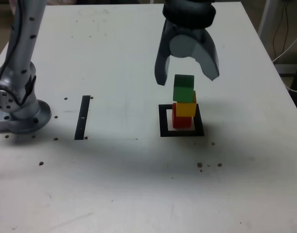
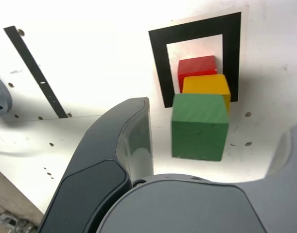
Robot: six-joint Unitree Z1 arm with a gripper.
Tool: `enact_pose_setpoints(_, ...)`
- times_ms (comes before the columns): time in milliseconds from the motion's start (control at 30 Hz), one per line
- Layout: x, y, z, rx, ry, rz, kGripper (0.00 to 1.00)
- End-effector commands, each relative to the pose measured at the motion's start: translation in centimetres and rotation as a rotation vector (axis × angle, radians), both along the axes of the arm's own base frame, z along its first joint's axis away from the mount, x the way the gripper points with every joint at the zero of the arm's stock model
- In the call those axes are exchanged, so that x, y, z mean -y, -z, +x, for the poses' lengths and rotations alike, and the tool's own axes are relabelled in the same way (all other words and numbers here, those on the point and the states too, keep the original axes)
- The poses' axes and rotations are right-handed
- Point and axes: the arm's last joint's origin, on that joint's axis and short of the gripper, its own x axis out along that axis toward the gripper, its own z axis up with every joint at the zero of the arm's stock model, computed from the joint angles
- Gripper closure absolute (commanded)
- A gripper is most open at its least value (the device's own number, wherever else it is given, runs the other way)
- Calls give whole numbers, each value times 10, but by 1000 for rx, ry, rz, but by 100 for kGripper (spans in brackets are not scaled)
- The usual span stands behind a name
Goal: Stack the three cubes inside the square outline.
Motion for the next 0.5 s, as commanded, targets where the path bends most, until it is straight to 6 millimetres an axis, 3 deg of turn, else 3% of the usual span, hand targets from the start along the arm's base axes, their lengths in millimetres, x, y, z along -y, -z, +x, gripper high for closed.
enact_pose_setpoints(0, -1, -9, -7, 13, 1, 5, 0)
enact_pose_setpoints(467, 0, -24, -21, 48, 8, 13, 0)
